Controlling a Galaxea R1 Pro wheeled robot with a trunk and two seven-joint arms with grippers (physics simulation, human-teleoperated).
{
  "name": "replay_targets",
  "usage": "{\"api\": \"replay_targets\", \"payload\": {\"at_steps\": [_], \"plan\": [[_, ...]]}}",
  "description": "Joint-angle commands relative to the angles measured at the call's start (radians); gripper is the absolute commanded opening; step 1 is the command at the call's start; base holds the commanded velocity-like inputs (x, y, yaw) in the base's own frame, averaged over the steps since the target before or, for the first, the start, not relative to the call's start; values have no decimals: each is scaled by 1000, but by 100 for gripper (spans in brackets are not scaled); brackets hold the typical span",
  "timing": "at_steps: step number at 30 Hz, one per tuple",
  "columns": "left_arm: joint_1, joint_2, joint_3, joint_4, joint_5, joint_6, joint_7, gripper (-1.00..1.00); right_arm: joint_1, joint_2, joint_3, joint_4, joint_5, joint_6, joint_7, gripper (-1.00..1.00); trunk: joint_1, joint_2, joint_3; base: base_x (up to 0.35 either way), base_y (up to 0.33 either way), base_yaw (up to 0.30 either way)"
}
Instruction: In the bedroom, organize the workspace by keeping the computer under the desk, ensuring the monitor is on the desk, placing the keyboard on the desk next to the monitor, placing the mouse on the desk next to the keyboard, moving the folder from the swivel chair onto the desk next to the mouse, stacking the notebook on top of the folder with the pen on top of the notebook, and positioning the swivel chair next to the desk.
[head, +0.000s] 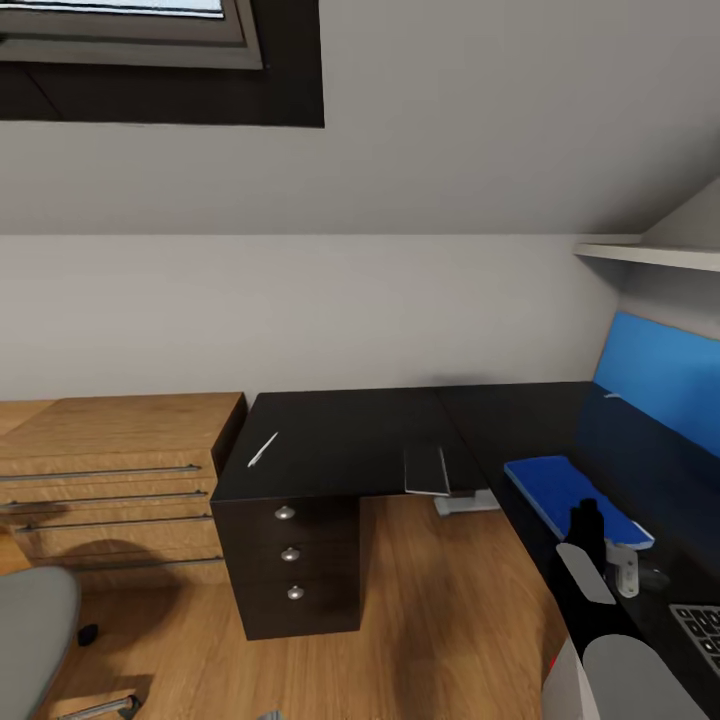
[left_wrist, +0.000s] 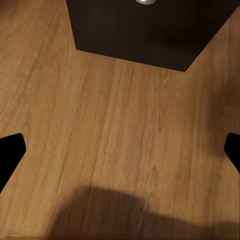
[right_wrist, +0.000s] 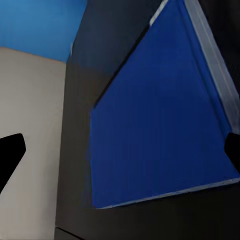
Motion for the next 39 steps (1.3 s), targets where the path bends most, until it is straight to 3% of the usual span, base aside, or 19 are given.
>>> {"api": "replay_targets", "payload": {"at_steps": [1, 13, 18, 24, 29, 33, 39], "plan": [[-1, 1, -8, 0, 8, -6, 7, 100, -1, 0, 1, -1, -4, -3, -3, 100, 0, -1, -1, -43, 0, 0], [-1, 1, -8, 0, 10, -5, 8, 100, 0, 0, 4, -5, -3, -3, -1, 100, 0, -1, -1, -6, 0, 0], [-1, 0, -9, 1, 10, -5, 11, 100, 2, 6, 72, -82, -2, -6, 2, 100, 0, -1, -1, 0, 0, 0], [-1, -1, -10, 1, 10, -5, 11, 100, 3, 6, 92, -110, -2, -4, 5, 100, 0, -1, -1, 0, 0, 0], [-1, -1, -11, 1, 10, -5, 10, 100, 10, 6, 138, -185, -4, 128, 2, 100, 0, -1, -1, 0, 0, 0], [-1, -1, -12, 1, 10, -5, 10, 100, 11, 6, 194, -192, -4, 339, 0, 100, 0, -1, -1, 0, 0, 0], [-1, -1, -13, 1, 9, -5, 8, 100, 11, 9, 217, -188, -5, 556, 0, 100, 0, -1, -1, 0, 0, 0]]}}
